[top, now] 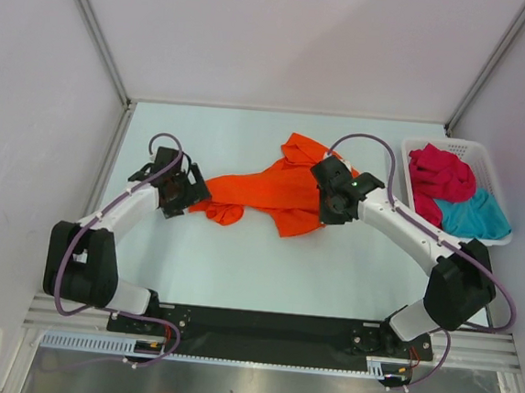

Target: Fold and stack the t-shirts

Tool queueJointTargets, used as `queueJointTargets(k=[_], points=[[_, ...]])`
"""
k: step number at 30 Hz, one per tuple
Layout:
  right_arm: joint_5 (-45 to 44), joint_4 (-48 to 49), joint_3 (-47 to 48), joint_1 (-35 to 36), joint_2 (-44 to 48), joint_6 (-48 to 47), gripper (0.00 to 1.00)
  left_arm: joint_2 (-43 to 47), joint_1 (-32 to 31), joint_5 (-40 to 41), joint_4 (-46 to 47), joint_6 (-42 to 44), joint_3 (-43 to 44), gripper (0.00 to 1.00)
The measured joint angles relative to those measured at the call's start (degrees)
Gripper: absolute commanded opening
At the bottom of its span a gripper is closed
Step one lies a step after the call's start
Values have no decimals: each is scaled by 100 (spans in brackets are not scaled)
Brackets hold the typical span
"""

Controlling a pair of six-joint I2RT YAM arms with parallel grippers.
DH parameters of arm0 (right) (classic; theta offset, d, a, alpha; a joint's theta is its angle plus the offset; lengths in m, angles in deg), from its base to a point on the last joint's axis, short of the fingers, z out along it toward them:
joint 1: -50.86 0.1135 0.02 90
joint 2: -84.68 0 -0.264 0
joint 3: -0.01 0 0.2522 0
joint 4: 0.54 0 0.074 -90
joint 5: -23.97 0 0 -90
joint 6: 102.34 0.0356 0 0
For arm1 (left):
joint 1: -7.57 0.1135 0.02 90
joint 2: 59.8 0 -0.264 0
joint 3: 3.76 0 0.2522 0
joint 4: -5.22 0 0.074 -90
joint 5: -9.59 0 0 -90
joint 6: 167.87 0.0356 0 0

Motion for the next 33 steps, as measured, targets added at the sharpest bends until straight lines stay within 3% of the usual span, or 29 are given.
queueJointTargets(k=[6,13,33], points=[[-4,-9,-136,-249,284,-109,0,177,170,13,452,-693,-402,84],[4,-20,-278,-483,435,-225,0,350,514,160,909,-1309,-772,81],[24,-72,-310,-734,485,-385,0,-105,1115,52,1788,-1902,-1311,61]])
